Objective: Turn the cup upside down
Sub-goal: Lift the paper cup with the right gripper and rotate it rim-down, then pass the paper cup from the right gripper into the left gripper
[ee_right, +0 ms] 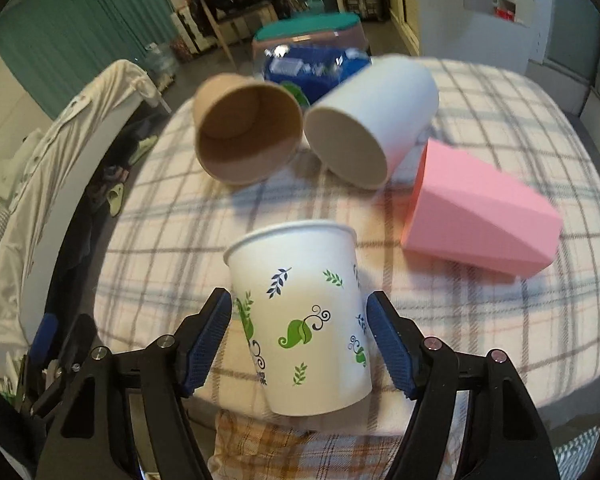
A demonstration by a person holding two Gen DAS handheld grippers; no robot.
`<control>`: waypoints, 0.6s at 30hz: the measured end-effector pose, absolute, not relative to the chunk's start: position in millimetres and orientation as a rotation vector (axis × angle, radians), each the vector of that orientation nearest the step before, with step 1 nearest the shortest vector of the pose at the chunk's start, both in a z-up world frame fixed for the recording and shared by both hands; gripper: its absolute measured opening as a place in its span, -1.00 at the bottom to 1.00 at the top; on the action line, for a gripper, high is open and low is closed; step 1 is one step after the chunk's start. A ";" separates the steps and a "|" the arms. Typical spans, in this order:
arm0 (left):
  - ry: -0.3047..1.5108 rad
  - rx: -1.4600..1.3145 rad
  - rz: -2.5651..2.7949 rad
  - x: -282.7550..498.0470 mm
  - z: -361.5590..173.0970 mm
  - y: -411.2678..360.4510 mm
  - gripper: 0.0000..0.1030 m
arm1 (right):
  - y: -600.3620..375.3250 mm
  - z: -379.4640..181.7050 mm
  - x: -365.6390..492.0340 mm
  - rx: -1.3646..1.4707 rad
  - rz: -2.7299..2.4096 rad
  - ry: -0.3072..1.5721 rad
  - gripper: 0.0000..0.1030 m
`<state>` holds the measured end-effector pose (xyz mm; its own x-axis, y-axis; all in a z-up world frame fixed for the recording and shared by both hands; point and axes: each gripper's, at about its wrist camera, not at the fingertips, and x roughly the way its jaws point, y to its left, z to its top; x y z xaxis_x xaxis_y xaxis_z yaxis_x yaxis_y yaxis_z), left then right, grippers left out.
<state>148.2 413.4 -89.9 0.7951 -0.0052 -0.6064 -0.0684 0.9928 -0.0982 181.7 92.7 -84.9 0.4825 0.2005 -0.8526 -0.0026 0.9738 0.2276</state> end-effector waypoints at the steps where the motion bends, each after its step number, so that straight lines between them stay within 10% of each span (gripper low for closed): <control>1: 0.651 -0.113 0.030 148.0 -89.1 410.6 1.00 | 92.0 -80.5 178.4 0.199 0.129 1.038 0.45; 18: 0.607 -0.052 -0.125 126.3 -72.7 297.0 1.00 | 17.8 -34.3 99.8 0.067 0.073 0.635 0.72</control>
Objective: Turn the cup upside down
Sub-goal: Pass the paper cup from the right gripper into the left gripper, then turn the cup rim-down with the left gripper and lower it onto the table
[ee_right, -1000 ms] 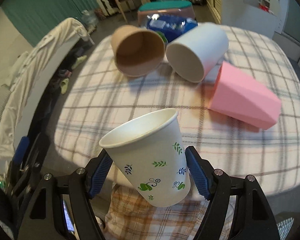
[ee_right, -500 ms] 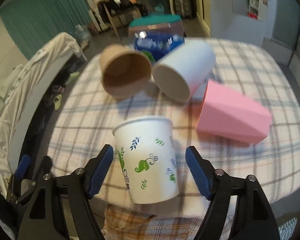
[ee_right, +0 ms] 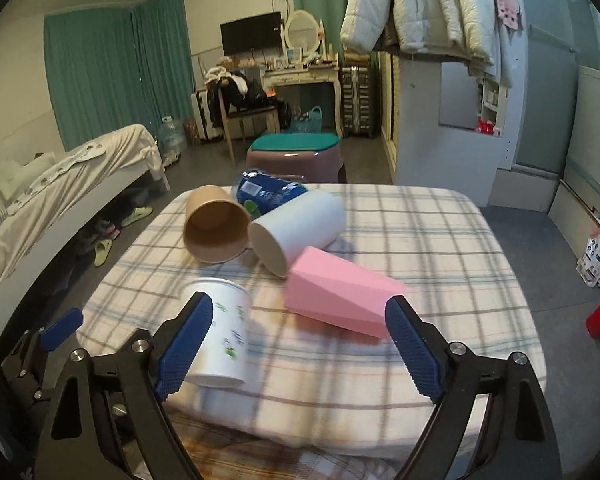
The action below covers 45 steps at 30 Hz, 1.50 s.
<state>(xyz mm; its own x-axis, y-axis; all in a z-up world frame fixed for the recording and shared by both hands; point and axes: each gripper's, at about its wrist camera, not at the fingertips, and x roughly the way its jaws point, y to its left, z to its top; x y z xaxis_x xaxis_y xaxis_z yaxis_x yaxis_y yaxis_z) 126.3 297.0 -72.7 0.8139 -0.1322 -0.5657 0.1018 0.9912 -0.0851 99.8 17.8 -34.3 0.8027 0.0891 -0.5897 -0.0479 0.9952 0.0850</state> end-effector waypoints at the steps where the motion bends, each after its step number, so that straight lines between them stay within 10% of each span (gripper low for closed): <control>1: 0.609 -0.032 -0.132 124.7 -74.2 287.0 1.00 | 12.2 -37.0 95.5 0.066 0.074 0.624 0.72; 26: 0.656 0.087 -0.124 136.0 -111.1 233.6 0.98 | -60.3 -86.1 70.4 0.193 0.016 0.646 0.84; 33: 0.682 0.096 -0.151 137.8 -116.3 237.5 0.28 | -55.2 -90.7 72.6 0.200 0.024 0.660 0.84; 45: 0.623 0.081 -0.200 137.9 -79.3 248.2 0.22 | -47.9 -92.7 74.7 0.192 0.033 0.668 0.84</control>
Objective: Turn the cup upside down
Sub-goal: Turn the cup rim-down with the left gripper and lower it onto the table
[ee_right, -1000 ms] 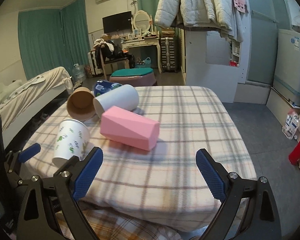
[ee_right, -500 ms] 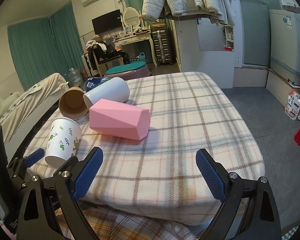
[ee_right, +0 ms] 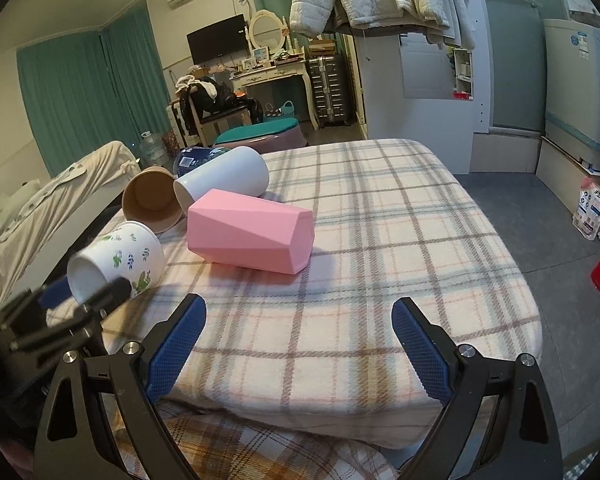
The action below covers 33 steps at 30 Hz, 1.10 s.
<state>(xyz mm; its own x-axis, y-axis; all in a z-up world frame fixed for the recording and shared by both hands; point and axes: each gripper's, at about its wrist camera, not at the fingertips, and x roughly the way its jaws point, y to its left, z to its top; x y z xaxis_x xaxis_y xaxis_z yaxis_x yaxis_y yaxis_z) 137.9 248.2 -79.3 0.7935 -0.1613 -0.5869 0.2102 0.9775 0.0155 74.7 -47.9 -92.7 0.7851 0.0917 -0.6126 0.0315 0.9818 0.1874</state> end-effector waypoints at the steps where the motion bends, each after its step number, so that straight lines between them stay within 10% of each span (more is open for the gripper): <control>1: 0.619 0.073 -0.205 139.7 -75.7 249.8 0.22 | -47.5 -92.9 74.8 0.191 0.033 0.668 0.84; 29: 0.692 0.051 -0.266 194.4 -74.2 250.7 0.22 | -47.1 -101.1 88.7 0.201 0.018 0.698 0.84; 33: 0.673 0.084 -0.249 191.9 -73.1 250.8 0.66 | -46.1 -98.9 90.0 0.197 0.015 0.696 0.84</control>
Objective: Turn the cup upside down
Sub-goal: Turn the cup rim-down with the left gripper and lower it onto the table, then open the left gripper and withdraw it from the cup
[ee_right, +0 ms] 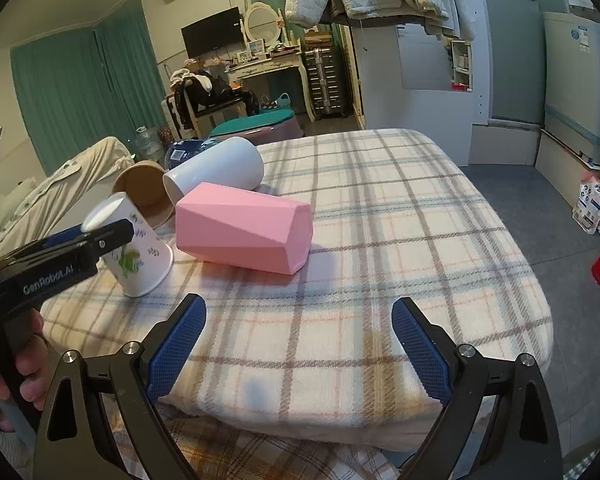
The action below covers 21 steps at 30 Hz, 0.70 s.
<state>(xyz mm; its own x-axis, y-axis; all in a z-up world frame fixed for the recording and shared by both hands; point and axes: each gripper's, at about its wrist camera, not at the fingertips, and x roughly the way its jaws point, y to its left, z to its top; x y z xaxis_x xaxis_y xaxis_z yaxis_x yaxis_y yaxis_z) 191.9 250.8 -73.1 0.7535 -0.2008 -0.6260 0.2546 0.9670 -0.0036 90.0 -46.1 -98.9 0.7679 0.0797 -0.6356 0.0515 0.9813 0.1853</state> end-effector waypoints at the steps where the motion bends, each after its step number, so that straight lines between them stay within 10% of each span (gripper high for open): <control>1: 0.662 0.090 -0.244 189.9 -71.9 251.5 0.67 | -45.7 -98.5 90.0 0.194 0.015 0.697 0.84; 21: 0.413 -0.016 -0.131 107.6 -20.9 318.5 0.85 | -7.6 -50.4 45.3 0.098 0.038 0.541 0.84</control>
